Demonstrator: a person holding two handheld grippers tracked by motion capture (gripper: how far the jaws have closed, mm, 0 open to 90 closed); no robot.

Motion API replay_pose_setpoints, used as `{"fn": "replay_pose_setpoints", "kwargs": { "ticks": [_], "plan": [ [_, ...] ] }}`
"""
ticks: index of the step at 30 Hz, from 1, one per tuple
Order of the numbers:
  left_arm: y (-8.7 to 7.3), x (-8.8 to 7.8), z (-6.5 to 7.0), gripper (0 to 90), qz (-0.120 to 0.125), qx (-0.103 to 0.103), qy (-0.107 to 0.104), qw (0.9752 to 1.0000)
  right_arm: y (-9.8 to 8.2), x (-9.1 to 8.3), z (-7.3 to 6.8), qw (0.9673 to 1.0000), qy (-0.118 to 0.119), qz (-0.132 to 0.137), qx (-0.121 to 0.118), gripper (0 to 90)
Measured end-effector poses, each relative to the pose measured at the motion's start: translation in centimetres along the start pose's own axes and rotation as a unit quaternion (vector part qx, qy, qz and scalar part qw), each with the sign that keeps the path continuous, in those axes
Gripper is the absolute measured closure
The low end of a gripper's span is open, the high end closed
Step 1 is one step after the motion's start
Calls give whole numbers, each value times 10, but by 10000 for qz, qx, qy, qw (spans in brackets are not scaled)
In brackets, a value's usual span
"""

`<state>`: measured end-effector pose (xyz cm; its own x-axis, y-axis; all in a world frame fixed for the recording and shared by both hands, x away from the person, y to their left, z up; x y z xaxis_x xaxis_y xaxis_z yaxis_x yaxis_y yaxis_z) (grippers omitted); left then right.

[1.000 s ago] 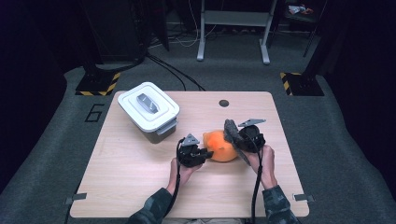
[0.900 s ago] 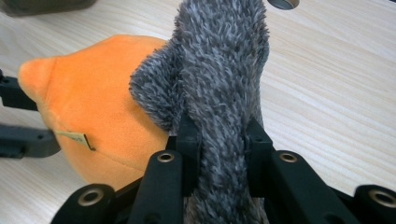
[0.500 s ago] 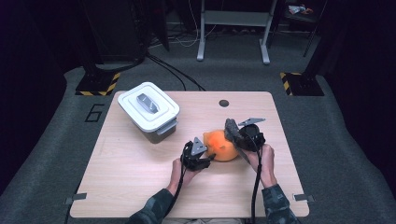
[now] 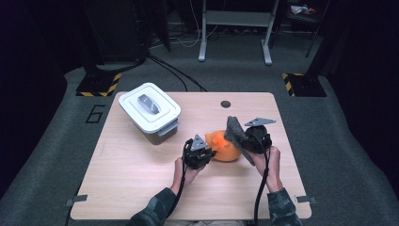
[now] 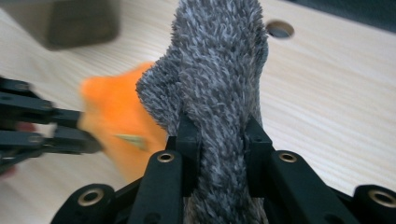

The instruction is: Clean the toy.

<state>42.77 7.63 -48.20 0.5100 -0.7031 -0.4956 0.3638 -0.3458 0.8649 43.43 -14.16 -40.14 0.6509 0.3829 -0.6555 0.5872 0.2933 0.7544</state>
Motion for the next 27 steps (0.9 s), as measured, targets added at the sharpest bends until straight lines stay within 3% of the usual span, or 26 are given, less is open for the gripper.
{"fn": "replay_pose_setpoints", "kwargs": {
  "ticks": [3,6,8,11,15,21,27],
  "plan": [
    [5,-3,2,822,48,-231,-131,9996,5,-8,-15,9997,143,97,-179,737],
    [6,-4,3,822,4,-245,-135,9996,8,-8,-28,9988,277,98,-388,737],
    [5,-3,2,821,-27,-269,-93,9996,7,0,-35,9986,308,-46,-437,736],
    [1,0,-2,819,-153,-301,-28,9994,2,19,-41,9983,151,-209,-526,738],
    [-5,2,-7,818,-106,-492,-62,9987,-1,28,-43,9981,190,-201,-557,739],
    [-5,2,-7,818,-90,-476,-29,9988,-1,27,-41,9977,89,-157,-660,738],
    [-5,2,-8,818,-99,-453,-3,9989,-5,22,-32,9988,5,-175,-466,737]
  ]
}}
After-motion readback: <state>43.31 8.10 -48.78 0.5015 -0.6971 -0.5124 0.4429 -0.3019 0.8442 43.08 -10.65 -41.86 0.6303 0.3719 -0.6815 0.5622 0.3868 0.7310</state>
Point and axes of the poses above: each handheld gripper's, and its own axes: x roughly forward along the jaws, y roughly out of its top, z roughly to its right, the point moved 1 cm from there along x, roughly forward along the jaws, and after that the axes turned 3 degrees about x, right-handed, at the moved point
